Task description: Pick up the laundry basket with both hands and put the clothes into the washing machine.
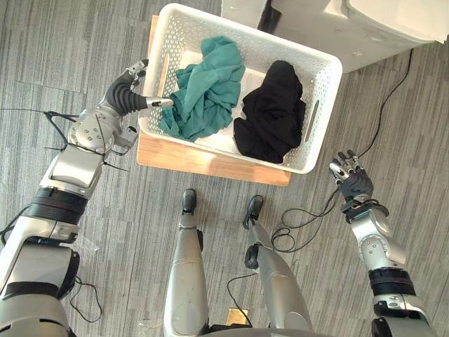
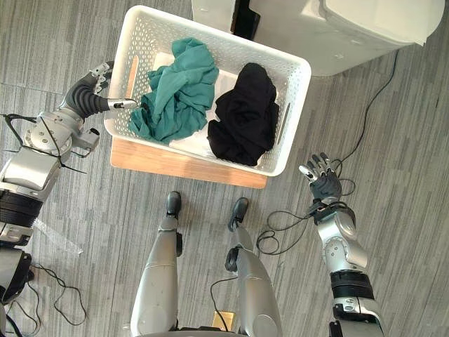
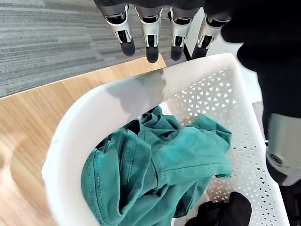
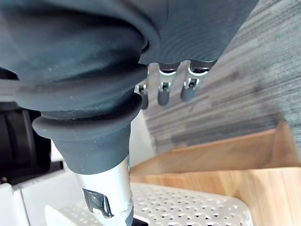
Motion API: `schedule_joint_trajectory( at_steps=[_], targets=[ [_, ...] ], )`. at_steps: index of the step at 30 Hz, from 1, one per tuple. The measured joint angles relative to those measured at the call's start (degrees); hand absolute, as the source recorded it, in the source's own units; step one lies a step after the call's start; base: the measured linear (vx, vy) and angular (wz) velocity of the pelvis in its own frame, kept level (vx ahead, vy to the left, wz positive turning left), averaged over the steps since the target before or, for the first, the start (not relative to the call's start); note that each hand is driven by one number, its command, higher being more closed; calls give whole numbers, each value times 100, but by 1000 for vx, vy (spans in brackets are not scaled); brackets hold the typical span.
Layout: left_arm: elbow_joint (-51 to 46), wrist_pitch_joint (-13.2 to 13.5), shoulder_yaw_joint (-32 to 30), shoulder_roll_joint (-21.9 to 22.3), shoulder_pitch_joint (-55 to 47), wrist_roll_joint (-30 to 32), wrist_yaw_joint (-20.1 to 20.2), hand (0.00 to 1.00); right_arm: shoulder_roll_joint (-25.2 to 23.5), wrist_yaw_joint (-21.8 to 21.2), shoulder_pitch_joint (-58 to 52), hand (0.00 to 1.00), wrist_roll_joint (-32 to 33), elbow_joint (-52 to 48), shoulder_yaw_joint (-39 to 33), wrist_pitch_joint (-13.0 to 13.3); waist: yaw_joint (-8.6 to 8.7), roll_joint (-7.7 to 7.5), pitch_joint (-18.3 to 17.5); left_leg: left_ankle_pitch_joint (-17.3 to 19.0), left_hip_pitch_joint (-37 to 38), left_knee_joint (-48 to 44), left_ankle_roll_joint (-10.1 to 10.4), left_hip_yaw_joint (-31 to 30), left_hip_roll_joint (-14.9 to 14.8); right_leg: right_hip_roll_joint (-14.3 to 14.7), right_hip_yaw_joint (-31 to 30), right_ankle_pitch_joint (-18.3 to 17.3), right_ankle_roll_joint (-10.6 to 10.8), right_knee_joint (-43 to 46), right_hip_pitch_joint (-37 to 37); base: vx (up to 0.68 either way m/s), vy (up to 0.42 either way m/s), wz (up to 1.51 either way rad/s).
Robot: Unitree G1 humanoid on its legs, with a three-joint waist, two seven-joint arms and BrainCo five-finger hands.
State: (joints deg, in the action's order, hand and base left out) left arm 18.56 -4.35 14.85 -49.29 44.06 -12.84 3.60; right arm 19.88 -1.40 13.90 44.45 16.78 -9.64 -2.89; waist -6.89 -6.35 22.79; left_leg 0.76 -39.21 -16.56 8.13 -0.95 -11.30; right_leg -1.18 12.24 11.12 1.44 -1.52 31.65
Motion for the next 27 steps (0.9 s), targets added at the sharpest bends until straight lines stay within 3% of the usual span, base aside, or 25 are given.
schedule_joint_trajectory(
  at_steps=[4, 7, 17, 24, 27],
  targets=[
    [2, 5, -153, -7, 16, -6, 6, 0, -57, -2, -63, 0, -3, -1, -1, -9, 1, 0, 0, 0, 9, -2, 0, 29, -14, 12, -22, 0, -1, 0, 6, 14, -18, -4],
    [80, 28, -661, -7, 16, 5, -49, 0, -162, -3, -66, 0, -6, -34, -3, -10, -17, 0, 0, 0, 76, 20, 0, 110, -19, 9, -94, 2, -3, 2, -2, 17, -11, -10],
    [746, -35, -1837, 279, -9, 642, -656, 0, -404, 11, -550, 0, -231, -754, -218, -6, 2, 7, -1, -3, 346, 156, 1, 315, -34, 8, -265, 10, -14, -19, -112, 7, -15, -6],
    [884, -18, -1899, 288, 104, 142, -614, 0, -481, 146, -600, 0, -230, -889, -355, -2, 2, 24, -10, -39, 483, 273, 10, 364, 20, -5, -273, 25, -34, -87, -197, 4, -3, 0],
    [807, -14, -1563, 286, 165, -34, -451, 0, -479, 154, -621, 0, -231, -888, -394, -2, -6, 95, -46, -49, 514, 301, 6, 342, 35, -21, -241, 25, -35, -120, -248, 12, -12, 5]
  ],
)
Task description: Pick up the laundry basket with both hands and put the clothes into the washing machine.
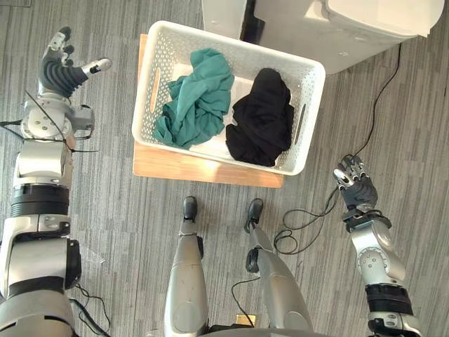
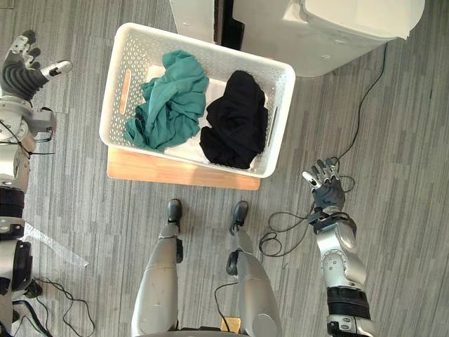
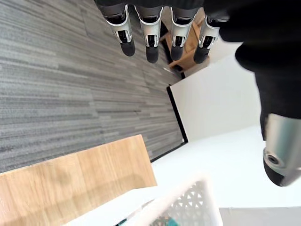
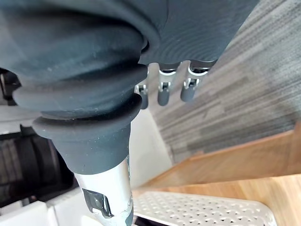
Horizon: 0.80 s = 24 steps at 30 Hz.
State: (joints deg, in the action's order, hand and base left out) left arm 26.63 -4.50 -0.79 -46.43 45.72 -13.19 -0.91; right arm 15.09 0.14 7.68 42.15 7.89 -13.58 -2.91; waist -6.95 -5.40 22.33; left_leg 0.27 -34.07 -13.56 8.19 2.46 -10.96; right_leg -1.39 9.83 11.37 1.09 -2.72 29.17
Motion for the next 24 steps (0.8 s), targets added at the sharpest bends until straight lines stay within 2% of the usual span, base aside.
schedule_joint_trajectory(
  at_steps=[5, 10, 12, 14, 16, 18, 20, 23, 24],
  targets=[
    [-544, 21, 617, -4, 0, -166, 214, 0, 13, -4, -7, 0, 0, 17, 32, -2, -2, 118, -60, -142, 138, 261, -10, 12, 72, -87, 27, 0, 0, 0, -29, 6, -9, 7],
    [-816, 39, 984, -63, -18, -165, 220, 0, 130, -17, -17, 0, -13, 36, 185, -4, 6, 134, -67, -144, 260, 323, -13, 91, 91, -112, -32, -1, 0, 2, -93, -1, -7, -3],
    [-972, 43, 1003, -8, -134, 112, 203, 0, 112, -13, -20, 0, -92, 30, 187, -4, 35, 137, -69, -147, 284, 353, -17, 113, 101, -126, -42, -2, 1, 2, -93, -2, -6, -2],
    [-1039, 3, 1030, 262, -264, 628, 173, 0, 111, -5, -19, 0, -239, 28, 185, -4, 55, 155, -78, -155, 286, 363, -29, 120, 118, -143, -43, -2, 2, 2, -93, 0, 0, 0],
    [-1025, -161, 1033, 830, -391, 1311, 68, 0, 93, 11, 6, 0, -382, -40, 183, -1, 92, 160, -80, -164, 288, 373, -41, 119, 152, -165, -43, -2, 2, 2, -92, 13, -3, 3],
    [-1022, -247, 894, 1293, -411, 1869, -220, 0, 45, 63, 94, 0, -467, -49, 147, 3, 134, 161, -80, -173, 292, 384, -52, 117, 194, -179, -49, -2, 2, 2, -91, 0, 0, 0],
    [-1020, -307, 858, 1488, -412, 2222, -355, 0, -72, 105, 132, 0, -587, -161, 95, 10, 147, 166, -77, -194, 313, 422, -68, 132, 200, -182, -67, -2, 2, 2, -83, 0, 0, 0],
    [-923, -404, 653, 1993, -411, 3207, -665, 0, -260, 153, 193, 0, -833, -445, 43, 74, 146, 185, -70, -294, 389, 618, -57, 165, 215, -184, -88, -1, 1, 2, -54, 2, -33, -3],
    [-899, -403, 622, 2044, -409, 3314, -702, 0, -267, 204, 207, 0, -876, -464, 32, 112, 147, 189, -73, -313, 393, 648, -60, 169, 215, -182, -93, -1, 1, 3, -41, 3, -33, -3]
  ],
)
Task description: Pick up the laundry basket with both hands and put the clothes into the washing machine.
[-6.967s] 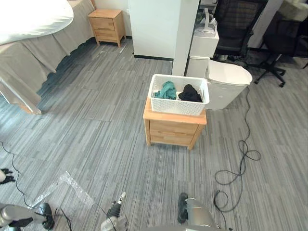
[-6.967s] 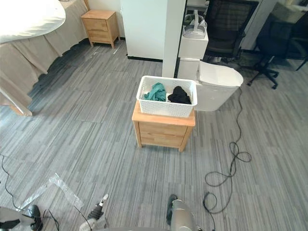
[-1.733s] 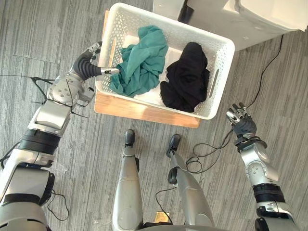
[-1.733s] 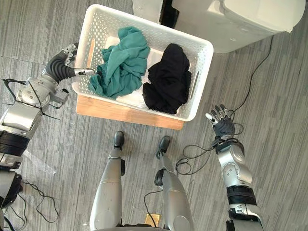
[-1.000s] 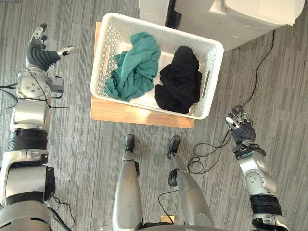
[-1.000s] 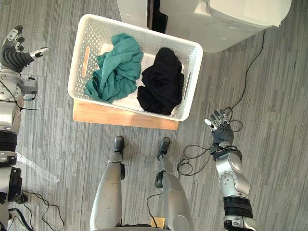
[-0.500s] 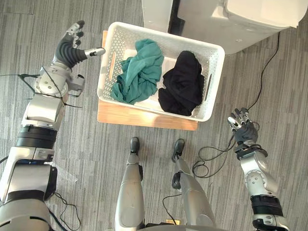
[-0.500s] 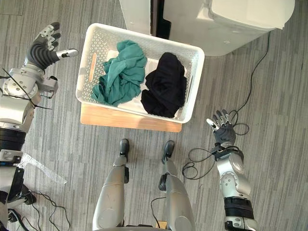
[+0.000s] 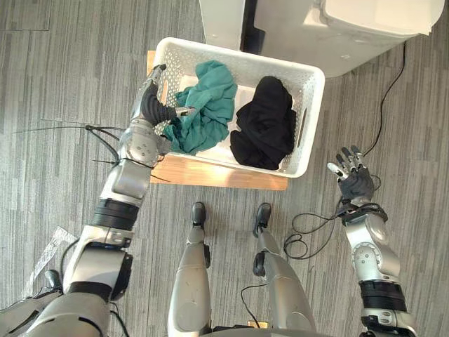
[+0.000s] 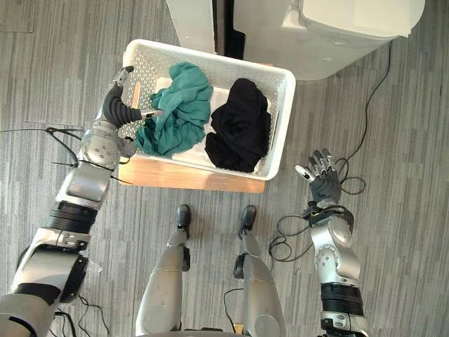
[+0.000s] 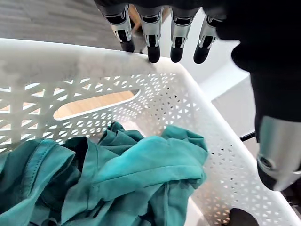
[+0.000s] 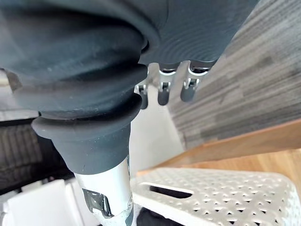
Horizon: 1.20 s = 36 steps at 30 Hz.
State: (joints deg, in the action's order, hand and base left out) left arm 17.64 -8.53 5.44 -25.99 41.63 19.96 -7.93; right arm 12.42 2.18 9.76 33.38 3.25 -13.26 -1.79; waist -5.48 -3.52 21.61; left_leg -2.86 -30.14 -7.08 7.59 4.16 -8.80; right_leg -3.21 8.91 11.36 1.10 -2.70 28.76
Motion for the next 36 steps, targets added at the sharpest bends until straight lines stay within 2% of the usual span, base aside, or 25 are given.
schedule_joint_trajectory(
  at_steps=[2, 8, 14, 18, 24, 29, 36],
  targets=[
    [46, 2, -147, 153, 16, 252, -122, 0, -3, 163, 75, 0, -99, -33, -69, 133, 2, 9, 3, -76, 14, 135, -13, 39, 9, -1, -39, 3, -4, 8, 73, 3, -29, -5],
    [262, -103, -388, 394, 259, 337, -289, 0, -9, 310, 245, 0, -251, -35, -313, 140, 23, 116, 26, -166, 91, 319, -2, 63, 27, 2, -105, 17, -12, 6, 108, 0, -15, -4],
    [244, -128, -556, 558, 264, 334, -476, 0, -18, 313, 266, 0, -253, -36, -313, 139, 39, 154, 46, -166, 93, 340, -3, 60, 29, 2, -105, 17, -11, 2, 112, 0, 0, 0],
    [190, -241, -641, 566, 263, 325, -504, 0, -26, 313, 280, 0, -255, -37, -313, 139, 50, 163, 51, -175, 104, 368, -6, 60, 32, 2, -105, 17, -11, -2, 112, 0, 0, 0],
    [-186, -415, -918, 564, 198, 577, -859, 0, -84, 312, 277, 0, -257, -47, -311, 155, 65, 214, 82, -245, 155, 513, -13, 59, 47, -1, -101, 17, -11, -26, 114, 0, 0, 0],
    [-374, -477, -1023, 564, 187, 851, -876, 0, -85, 316, 269, 0, -257, -138, -311, 192, 68, 229, 105, -245, 155, 515, -13, 56, 46, -1, -99, 16, -11, -27, 110, 0, 0, 0],
    [-374, -481, -1082, 564, -13, 747, -689, 0, -85, 315, 230, 0, -258, -258, -315, 170, 79, 255, 146, -244, 156, 515, -13, 62, 31, 10, -100, 16, -10, -28, 109, 0, 0, 0]
  ],
)
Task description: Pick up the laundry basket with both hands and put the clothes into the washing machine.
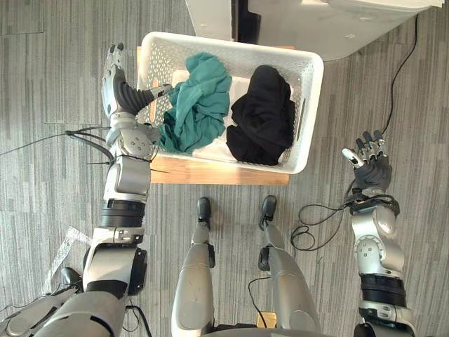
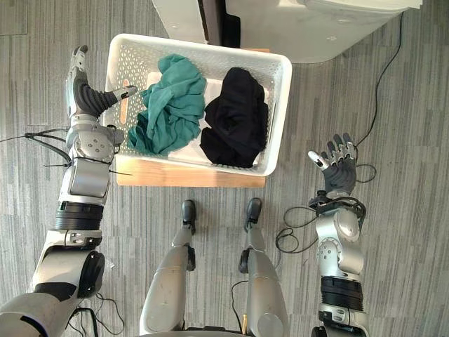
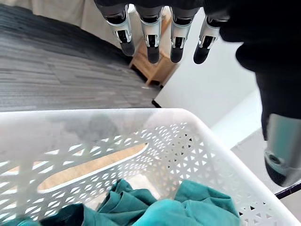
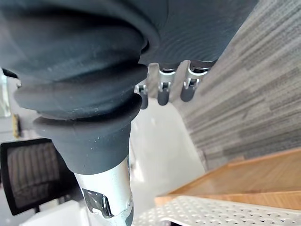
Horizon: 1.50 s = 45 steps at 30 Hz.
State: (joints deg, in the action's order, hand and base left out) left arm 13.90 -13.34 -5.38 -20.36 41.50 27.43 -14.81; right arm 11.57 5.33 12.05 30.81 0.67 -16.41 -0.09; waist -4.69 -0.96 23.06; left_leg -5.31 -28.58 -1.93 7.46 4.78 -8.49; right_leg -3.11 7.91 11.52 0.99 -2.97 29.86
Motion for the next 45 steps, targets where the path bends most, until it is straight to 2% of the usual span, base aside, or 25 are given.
schedule_joint_trajectory(
  at_steps=[1, 2, 4, 7, 9, 10, 15, 18, 20, 28, 31, 37, 42, 45],
  targets=[
    [1, 1, -1, 0, -15, -127, 55, 0, 1, 0, -1, 0, 0, 1, -5, -25, 2, -1, 2, 0, 0, 0, 0, 0, -2, 1, 1, 0, 0, 0, -1, 0, 0, 0],
    [15, 9, -1, -1, -16, -894, 158, 0, 1, -5, 3, 0, 1, 4, -13, -55, 50, -2, 2, 0, 0, 2, 0, 8, -9, 1, 5, 0, 0, 0, -4, 0, 0, 0],
    [19, 11, 1, -1, -15, -954, 224, 0, 1, -7, 2, 0, 1, 7, -27, -69, 69, -2, 2, 0, 1, 2, 1, 16, -16, 6, 2, 0, 0, 0, -4, 0, 0, 0],
    [97, 25, 4, -3, -4, -965, 225, 0, 8, -7, 2, 0, 1, 12, -67, -120, 65, -3, 3, 2, 1, 4, 3, 20, -42, 17, 3, -1, 1, 0, -3, 0, 0, 0],
    [558, 30, 29, -22, 90, -989, 291, 0, 9, -27, 15, 0, 1, 13, -64, -138, 71, -5, 6, 3, -4, 6, 4, 30, -52, 20, -1, -2, 3, 0, 5, 0, 0, 0],
    [786, 244, 122, -183, 277, -889, 407, 0, 28, -35, 76, 0, 3, 13, -69, -138, 69, -17, 87, 2, -61, -3, 5, 34, -63, 20, 1, -2, 3, 2, 56, 0, 0, 0],
    [1098, 411, 241, -291, 504, -804, 472, 0, 40, -42, 194, 0, 4, 16, -65, -138, 69, -18, 114, 3, -81, -1, 5, 33, -64, 11, 4, -4, 6, 3, 72, 0, 0, 0],
    [1446, 575, 319, -425, 719, -378, 486, 0, 105, -42, 348, 0, 6, 17, -60, -135, 72, -20, 114, 3, -133, -6, 5, 66, -70, 9, -29, -30, 42, 105, 191, -12, 0, -5],
    [1604, 641, 331, -488, 802, -312, 487, 0, 144, -42, 397, 0, 5, 17, -60, -122, 77, -21, 115, 3, -137, -8, 5, 75, -71, 9, -36, -29, 42, 110, 200, -15, -2, -2],
    [1751, 661, 359, -544, 926, -319, 481, 0, 198, -53, 436, 0, -85, 14, -23, -119, 86, -30, 119, 2, -143, -7, 4, 106, -68, 3, -62, -34, 49, 169, 252, -4, -1, -1],
    [1744, 655, 352, -562, 960, -321, 413, 0, 237, -59, 438, 0, -218, 7, 81, -80, 109, -41, 125, 2, -147, -2, 5, 107, -69, 4, -63, -35, 49, 169, 260, 0, 0, 0],
    [1683, 595, 147, -556, 960, -419, -62, 0, 220, -42, 421, 0, -223, 7, 86, 76, 254, -89, 150, 1, -178, -4, 4, 108, -65, 0, -59, -34, 49, 169, 290, -1, 0, -1],
    [1433, 518, -346, -440, 954, -1512, -274, 0, 178, -60, 321, 0, -399, 8, 93, 63, 299, -89, 150, 1, -176, -6, 4, 126, -89, 22, -50, -34, 49, 165, 300, -2, -2, -3],
    [1354, 507, -609, -384, 896, -1794, -363, 0, 178, -65, 304, 0, -448, 9, 166, -29, 309, -89, 150, 1, -175, -8, 4, 125, -91, 22, -47, -34, 49, 166, 296, 0, 0, 0]
  ],
)
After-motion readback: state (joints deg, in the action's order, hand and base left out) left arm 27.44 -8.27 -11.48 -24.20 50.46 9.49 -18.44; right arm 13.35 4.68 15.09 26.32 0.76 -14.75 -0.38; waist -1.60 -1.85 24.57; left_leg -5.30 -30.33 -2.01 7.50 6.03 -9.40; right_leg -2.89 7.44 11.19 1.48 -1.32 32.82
